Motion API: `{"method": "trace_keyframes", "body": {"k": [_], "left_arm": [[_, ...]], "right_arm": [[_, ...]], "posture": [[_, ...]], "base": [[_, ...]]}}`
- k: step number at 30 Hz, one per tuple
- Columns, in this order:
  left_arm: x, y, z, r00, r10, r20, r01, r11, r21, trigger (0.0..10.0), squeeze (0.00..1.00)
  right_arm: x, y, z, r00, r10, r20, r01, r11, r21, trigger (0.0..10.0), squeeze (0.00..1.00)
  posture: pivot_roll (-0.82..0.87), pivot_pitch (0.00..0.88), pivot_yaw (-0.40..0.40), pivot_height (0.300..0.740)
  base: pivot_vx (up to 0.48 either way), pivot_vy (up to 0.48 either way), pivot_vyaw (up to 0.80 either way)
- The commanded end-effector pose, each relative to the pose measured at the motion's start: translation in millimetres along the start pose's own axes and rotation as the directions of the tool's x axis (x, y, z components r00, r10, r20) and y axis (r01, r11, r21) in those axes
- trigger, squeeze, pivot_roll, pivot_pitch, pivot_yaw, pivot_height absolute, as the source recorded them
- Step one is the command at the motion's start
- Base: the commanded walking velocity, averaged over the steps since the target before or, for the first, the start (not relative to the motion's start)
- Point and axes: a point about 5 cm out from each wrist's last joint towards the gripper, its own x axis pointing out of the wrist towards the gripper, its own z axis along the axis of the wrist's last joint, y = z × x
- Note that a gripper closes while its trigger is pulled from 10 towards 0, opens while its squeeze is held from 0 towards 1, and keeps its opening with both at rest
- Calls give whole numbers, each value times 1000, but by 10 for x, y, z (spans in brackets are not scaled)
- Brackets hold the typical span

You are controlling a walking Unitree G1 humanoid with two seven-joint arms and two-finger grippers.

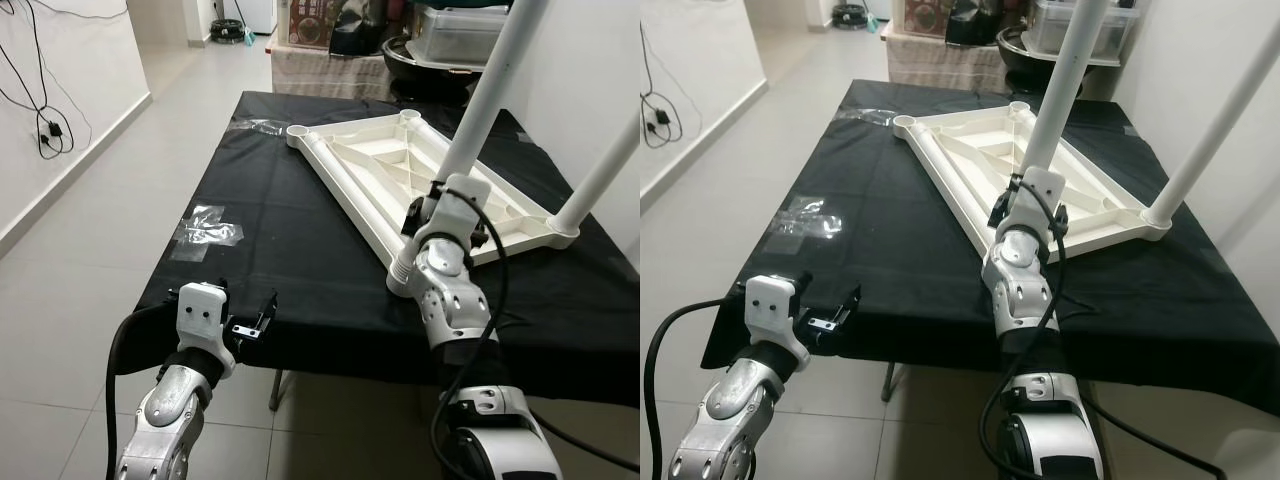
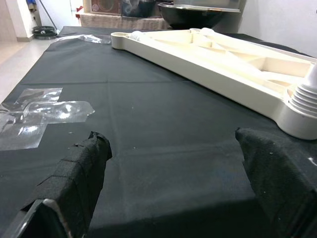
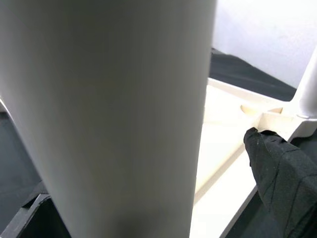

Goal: Building children table

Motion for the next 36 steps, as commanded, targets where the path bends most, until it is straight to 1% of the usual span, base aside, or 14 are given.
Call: {"method": "trace_keyframes", "body": {"k": [1,9,15,17,19,21,23,24,25,28,32,34,36], "left_arm": [[4,-11,-22,1000,-8,-6,8,1000,-2,10000,0],[10,-11,-24,1000,-14,-6,14,1000,-2,10000,0],[11,-13,-26,1000,-18,-6,18,1000,-3,10000,0],[13,-13,-26,1000,-20,-6,20,1000,-3,10000,0],[13,-13,-26,1000,-21,-6,21,1000,-3,10000,0],[15,-11,-26,1000,-21,-6,21,1000,-3,10000,0],[15,-11,-26,1000,-21,-6,21,1000,-3,10000,0],[16,-11,-26,1000,-22,-6,22,1000,-4,10000,0],[16,-11,-26,1000,-22,-6,22,1000,-4,10000,0],[17,-10,-24,1000,-23,-6,23,1000,-2,10000,0],[16,-7,-22,1000,-24,-6,24,1000,0,10000,0],[16,-7,-22,1000,-24,-6,24,1000,0,10000,0],[14,-2,-18,1000,-26,-6,26,1000,1,10000,0]], "right_arm": [[-5,-36,33,1000,-9,17,8,1000,10,10000,1000],[-49,-46,199,998,27,64,-30,999,45,10000,1000],[-59,-97,262,994,69,85,-72,997,35,10000,1000],[-25,-157,284,990,102,93,-103,995,10,10000,1000],[-12,-178,293,989,114,95,-115,993,0,10000,1000],[26,-216,318,984,153,95,-153,988,-11,10000,1000],[26,-216,318,984,153,95,-153,988,-11,10000,1000],[53,-233,335,980,176,95,-175,984,-18,10000,1000],[53,-233,335,980,176,95,-175,984,-18,10000,1000],[128,-297,384,967,237,91,-233,971,-45,10000,1000],[157,-337,412,959,271,88,-269,963,-36,10000,1000],[157,-337,412,959,271,88,-269,963,-36,10000,1000],[184,-366,483,940,325,104,-324,946,-25,10000,1000]], "posture": [[67,0,-83,740],[65,0,-81,740],[61,0,-76,740],[61,0,-76,740],[61,0,-76,740],[59,0,-73,740],[59,0,-73,740],[59,0,-73,740],[59,0,-73,740],[62,0,-71,740],[62,0,-71,740],[62,0,-71,740],[58,0,-66,740]], "base": [[0,0,0],[0,0,0],[0,0,0],[0,0,0],[0,0,0],[0,0,0],[0,0,0],[0,0,0],[0,0,0],[0,0,0],[0,0,0],[0,0,0],[0,0,0]]}}
